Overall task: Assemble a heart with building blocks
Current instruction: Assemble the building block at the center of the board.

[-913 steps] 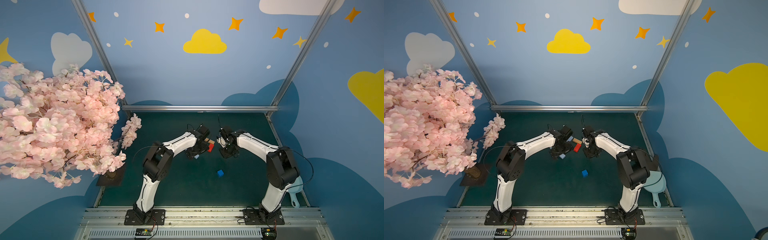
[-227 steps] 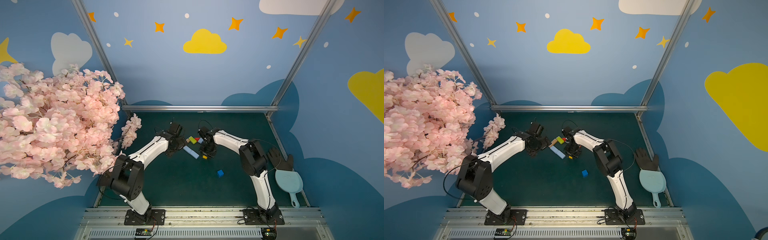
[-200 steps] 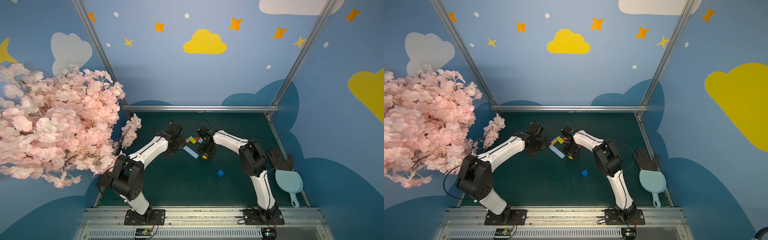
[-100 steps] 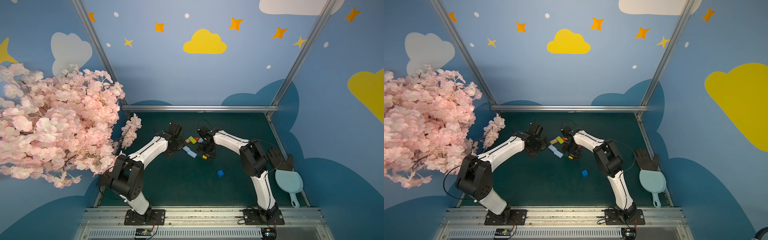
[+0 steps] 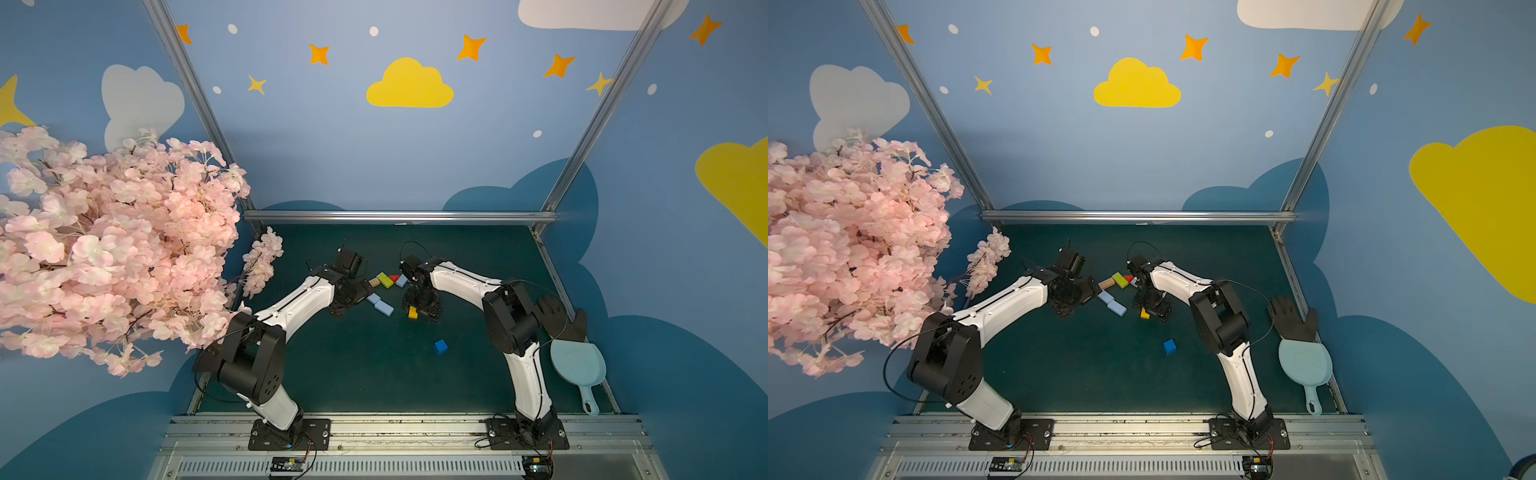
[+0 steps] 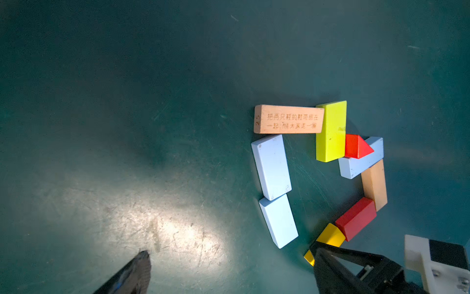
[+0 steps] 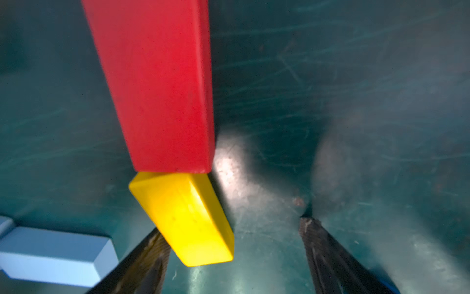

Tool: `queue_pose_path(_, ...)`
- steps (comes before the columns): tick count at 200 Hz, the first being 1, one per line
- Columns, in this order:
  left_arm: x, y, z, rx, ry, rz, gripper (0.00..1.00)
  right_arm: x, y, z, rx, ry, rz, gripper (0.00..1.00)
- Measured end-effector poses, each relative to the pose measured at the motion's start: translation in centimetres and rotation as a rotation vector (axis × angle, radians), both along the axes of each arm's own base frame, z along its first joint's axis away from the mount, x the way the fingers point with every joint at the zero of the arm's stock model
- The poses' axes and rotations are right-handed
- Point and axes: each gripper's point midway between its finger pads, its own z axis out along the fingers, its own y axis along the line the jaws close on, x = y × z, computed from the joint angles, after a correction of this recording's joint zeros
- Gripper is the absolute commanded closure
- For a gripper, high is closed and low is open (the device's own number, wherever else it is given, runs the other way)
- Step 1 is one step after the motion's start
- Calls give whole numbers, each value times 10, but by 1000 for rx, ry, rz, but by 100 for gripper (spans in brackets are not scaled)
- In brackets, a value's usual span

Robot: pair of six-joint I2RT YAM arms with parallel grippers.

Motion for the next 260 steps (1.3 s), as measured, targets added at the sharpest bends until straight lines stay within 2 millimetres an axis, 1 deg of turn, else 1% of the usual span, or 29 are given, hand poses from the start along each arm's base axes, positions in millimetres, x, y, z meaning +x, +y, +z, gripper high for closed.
queue_pose_path(42,-5,3,-2,0,3,5,0,16,5,5,23,-29,-5,36)
queue_pose_path(85,-4,5,-2,0,1,12,0,19,8,-1,32,-20,0,54)
queue_pose_path(116,-3,7,-2,-1,0,16,0,18,8,-2,32,-15,-1,58)
queue_pose_path(147,-3,8,-2,-1,0,19,0,18,8,-2,33,-13,-3,59)
queue_pose_path(178,-2,9,-2,-1,0,22,0,22,11,-2,38,-10,-4,67)
queue_pose_path(200,-1,10,-2,0,0,24,0,26,13,-2,47,-13,-7,68)
queue_pose_path(260,-1,12,-2,-1,2,25,0,28,17,-2,58,-7,-10,68)
